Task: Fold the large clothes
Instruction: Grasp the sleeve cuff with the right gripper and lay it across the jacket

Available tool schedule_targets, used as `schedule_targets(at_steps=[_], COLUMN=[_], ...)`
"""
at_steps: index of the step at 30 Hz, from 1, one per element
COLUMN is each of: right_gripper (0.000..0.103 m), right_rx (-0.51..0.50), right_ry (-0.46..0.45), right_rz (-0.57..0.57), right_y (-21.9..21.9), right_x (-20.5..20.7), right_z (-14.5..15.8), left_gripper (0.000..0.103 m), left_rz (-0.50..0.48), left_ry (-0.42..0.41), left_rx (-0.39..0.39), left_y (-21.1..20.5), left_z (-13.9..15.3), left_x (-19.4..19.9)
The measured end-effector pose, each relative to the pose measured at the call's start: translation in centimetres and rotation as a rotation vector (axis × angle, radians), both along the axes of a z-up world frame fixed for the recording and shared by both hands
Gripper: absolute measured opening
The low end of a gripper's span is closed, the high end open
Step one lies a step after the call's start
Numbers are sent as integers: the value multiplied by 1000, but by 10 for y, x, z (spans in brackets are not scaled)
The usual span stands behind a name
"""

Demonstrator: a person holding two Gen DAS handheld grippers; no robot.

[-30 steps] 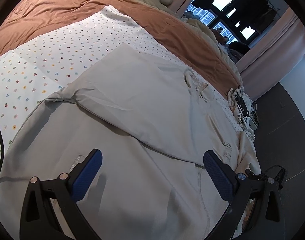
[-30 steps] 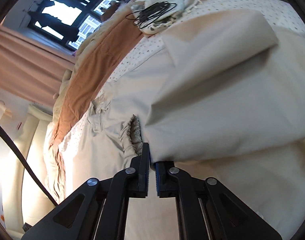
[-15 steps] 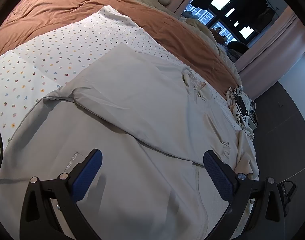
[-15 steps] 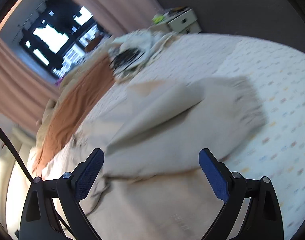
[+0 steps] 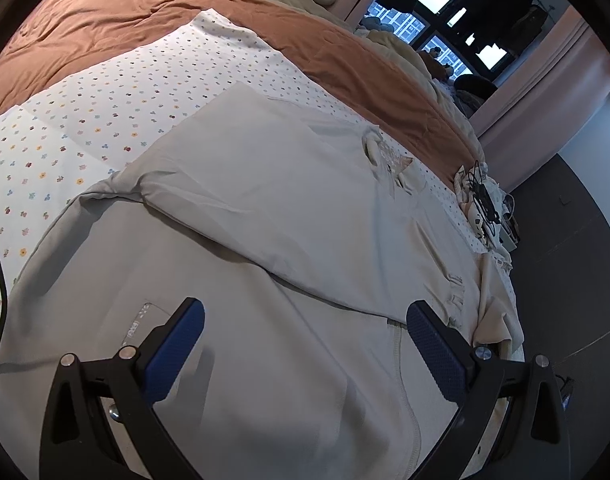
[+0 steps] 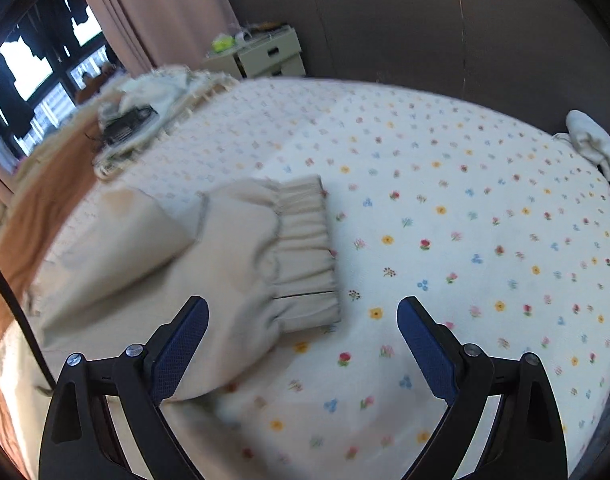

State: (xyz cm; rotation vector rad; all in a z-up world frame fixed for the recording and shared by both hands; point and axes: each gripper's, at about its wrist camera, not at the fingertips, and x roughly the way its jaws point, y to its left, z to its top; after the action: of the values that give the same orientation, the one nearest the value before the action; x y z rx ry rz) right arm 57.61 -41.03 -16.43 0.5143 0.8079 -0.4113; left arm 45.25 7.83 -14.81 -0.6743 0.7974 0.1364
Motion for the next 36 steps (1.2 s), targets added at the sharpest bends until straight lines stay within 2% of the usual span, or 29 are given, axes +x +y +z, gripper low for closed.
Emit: schedule_targets(at_steps=[1, 2, 3, 6, 9, 12, 15, 24, 25, 30, 36], right_gripper=[82, 75, 38, 29, 27, 27, 26, 22, 19, 15, 10], right_rx=[-21, -64, -80, -22, 3, 47, 85, 53, 51, 50, 107], right_ry=[18, 18, 18, -19, -84, -187, -285, -508, -528, -587, -594], right_rz=[-1, 0, 13, 4, 19, 40, 108, 267, 286, 382, 494], right_y=[2, 5, 7, 8, 14, 19, 38, 120, 129, 174, 221], right_x=[2, 4, 11, 12, 7, -8, -16, -61, -64, -74, -75], right_z=[-4, -2, -2, 6, 13, 29, 49, 110, 114, 125, 117], left_gripper=[103, 103, 103, 103, 103, 103, 103, 103, 103, 103, 103], left_rz=[-1, -2, -1, -4, -5, -1, 7, 29, 31, 47, 76], left_ry=[1, 2, 1, 4, 0, -3, -5, -19, -18, -19, -24], left_rx=[-1, -2, -3, -3, -8, -13, -24, -48, -53, -74, -103], left_y=[0, 0, -1, -2, -1, 0, 1, 7, 8, 14, 26], left_z=[0, 0, 0, -1, -1, 0, 0, 1, 1, -1, -3], left_x=[0, 0, 1, 2, 1, 0, -2, -6, -6, -8, -13])
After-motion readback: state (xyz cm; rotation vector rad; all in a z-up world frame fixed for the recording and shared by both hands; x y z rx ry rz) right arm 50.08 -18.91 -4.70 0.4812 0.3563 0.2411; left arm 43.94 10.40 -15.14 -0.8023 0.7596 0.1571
